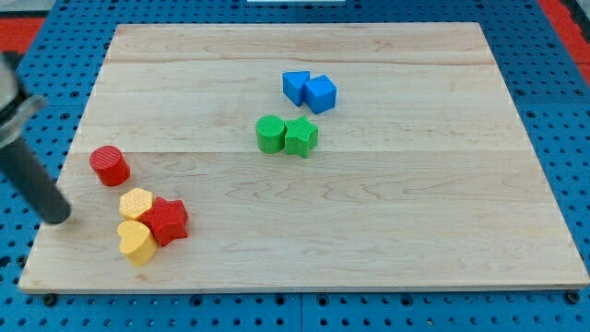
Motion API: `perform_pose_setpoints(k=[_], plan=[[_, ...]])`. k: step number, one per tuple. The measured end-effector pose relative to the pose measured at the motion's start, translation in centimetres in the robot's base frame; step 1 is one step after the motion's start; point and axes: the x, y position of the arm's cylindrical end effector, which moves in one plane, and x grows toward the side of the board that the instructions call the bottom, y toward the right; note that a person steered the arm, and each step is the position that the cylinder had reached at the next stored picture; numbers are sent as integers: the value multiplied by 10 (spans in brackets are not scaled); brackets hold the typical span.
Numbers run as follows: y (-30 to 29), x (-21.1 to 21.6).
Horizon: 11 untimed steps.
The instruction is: Move the red blocks together
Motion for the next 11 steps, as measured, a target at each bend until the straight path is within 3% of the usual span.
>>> perform_pose_setpoints(k=[1,3,4,8,9,11], plan=[[27,61],[168,52],[116,47],[103,-8],[127,2],[188,-26]])
